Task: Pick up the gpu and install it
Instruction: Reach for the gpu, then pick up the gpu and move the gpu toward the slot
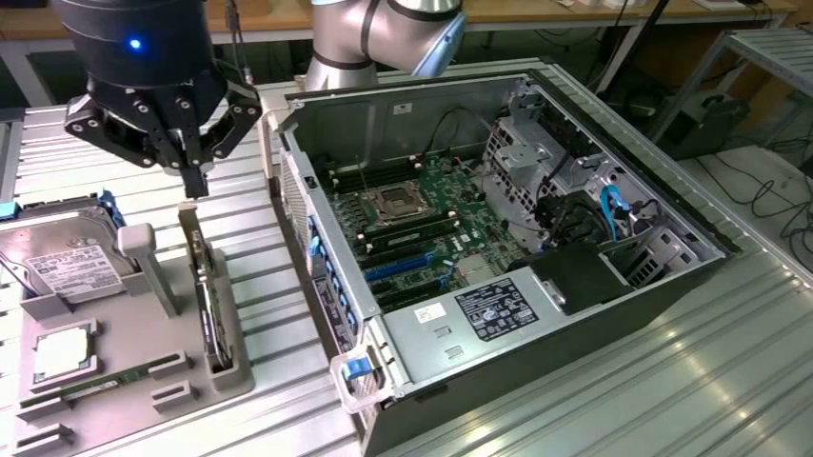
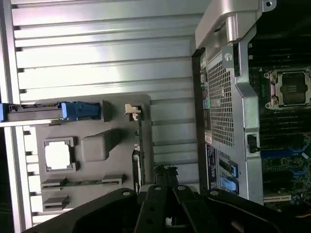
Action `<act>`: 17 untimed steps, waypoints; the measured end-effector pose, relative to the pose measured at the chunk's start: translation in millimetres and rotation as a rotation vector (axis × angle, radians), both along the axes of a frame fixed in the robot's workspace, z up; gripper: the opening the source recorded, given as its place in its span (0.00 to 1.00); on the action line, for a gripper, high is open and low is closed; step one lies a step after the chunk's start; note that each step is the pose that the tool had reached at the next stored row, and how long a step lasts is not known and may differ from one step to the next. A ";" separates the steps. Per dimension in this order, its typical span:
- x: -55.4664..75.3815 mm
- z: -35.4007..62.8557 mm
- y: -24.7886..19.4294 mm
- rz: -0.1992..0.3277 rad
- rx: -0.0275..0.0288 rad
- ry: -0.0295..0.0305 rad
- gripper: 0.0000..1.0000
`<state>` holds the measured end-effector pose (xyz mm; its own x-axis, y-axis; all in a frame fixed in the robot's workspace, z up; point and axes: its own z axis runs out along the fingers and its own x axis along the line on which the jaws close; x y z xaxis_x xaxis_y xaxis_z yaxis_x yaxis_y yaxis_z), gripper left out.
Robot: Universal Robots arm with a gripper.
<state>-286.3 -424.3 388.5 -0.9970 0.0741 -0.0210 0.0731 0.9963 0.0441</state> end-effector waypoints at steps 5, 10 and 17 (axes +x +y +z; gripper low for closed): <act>-21.6 -1.0 -8.5 0.002 0.0000 0.0000 0.11; -31.7 -1.5 -13.1 0.003 0.0000 0.0000 0.11; -40.6 -1.9 -16.8 0.004 -0.0001 0.0000 0.11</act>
